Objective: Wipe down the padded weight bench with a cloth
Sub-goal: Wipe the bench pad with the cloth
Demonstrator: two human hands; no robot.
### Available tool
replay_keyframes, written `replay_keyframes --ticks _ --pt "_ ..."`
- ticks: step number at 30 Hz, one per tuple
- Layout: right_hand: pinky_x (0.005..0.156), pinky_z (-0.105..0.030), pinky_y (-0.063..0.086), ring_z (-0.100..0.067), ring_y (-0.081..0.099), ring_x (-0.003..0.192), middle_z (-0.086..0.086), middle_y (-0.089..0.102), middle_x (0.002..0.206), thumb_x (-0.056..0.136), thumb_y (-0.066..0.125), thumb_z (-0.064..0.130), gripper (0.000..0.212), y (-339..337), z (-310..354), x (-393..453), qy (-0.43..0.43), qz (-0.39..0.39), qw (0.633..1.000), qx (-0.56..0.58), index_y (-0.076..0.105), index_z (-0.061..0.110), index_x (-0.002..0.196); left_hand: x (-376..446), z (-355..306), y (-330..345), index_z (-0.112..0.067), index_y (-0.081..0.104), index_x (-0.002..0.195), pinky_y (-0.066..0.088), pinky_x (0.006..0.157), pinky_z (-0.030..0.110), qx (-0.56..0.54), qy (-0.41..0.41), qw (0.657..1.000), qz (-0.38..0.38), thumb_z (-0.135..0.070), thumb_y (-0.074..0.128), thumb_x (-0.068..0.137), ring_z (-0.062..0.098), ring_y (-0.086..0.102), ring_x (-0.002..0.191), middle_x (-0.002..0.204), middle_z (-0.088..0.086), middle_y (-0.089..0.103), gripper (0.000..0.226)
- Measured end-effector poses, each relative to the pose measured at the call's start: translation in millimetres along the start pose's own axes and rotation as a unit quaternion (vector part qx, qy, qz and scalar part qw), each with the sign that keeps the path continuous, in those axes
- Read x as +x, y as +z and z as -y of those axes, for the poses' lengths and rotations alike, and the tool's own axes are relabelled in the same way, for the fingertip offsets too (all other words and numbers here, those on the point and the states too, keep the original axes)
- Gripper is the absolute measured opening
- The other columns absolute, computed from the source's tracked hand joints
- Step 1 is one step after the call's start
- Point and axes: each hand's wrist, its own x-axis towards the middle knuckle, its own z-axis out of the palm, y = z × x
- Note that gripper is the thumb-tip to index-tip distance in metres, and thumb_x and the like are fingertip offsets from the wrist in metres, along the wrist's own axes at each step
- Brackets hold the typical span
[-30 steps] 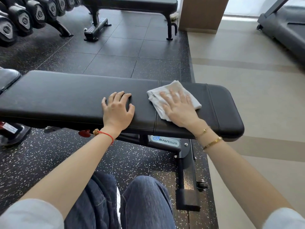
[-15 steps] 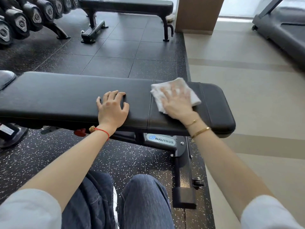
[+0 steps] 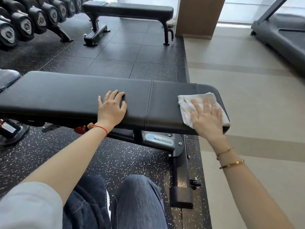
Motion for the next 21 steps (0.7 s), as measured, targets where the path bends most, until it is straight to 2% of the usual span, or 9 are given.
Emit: replay_keyframes --ticks 3,6,13,16,21 --pt "0.120 -0.049 -0.011 -0.032 -0.008 0.151 -0.003 -0.002 0.166 0.102 0.017 0.049 0.053 -12 -4 35 0.053 0.032 0.998 0.022 0.008 0.046 0.154 0 0 0 -0.024 0.045 0.142 0.011 0.120 0.057 0.005 -0.001 1.000 0.004 -0.032 0.041 0.098 0.025 0.025 0.147 0.155 0.003 0.038 0.045" --pt "0.118 -0.052 -0.015 -0.035 -0.010 0.150 -0.003 -0.005 0.166 0.102 0.015 0.051 0.053 -18 11 54 0.060 0.056 0.996 0.025 0.008 0.045 0.154 0 1 0 -0.025 0.046 0.141 0.012 0.119 0.058 0.011 0.000 1.000 -0.002 -0.032 0.042 0.098 0.026 0.027 0.146 0.154 0.004 0.040 0.045" --pt "0.117 -0.053 -0.013 -0.034 -0.012 0.150 -0.002 -0.005 0.166 0.102 0.016 0.050 0.053 2 48 23 -0.089 0.046 0.995 -0.012 0.004 0.048 0.153 0 4 2 -0.024 0.046 0.142 0.012 0.119 0.057 0.012 0.005 1.000 -0.004 -0.032 0.043 0.098 0.026 0.027 0.146 0.154 0.004 0.040 0.045" --pt "0.117 -0.054 -0.014 -0.033 -0.014 0.150 -0.002 -0.006 0.166 0.102 0.015 0.050 0.052 1 62 37 -0.096 0.062 0.993 -0.003 0.005 0.048 0.154 3 4 -3 -0.025 0.048 0.141 0.016 0.118 0.054 0.008 0.008 1.000 -0.002 -0.033 0.046 0.096 0.024 0.031 0.144 0.152 0.003 0.043 0.046" --pt "0.117 -0.055 -0.014 -0.036 -0.014 0.149 -0.003 -0.007 0.165 0.102 0.016 0.051 0.054 4 117 74 -0.106 0.084 0.991 0.003 0.007 0.044 0.155 8 20 -19 -0.028 0.052 0.139 0.028 0.110 0.044 0.029 0.076 0.997 0.007 -0.037 0.052 0.095 0.021 0.040 0.137 0.146 -0.001 0.050 0.046"
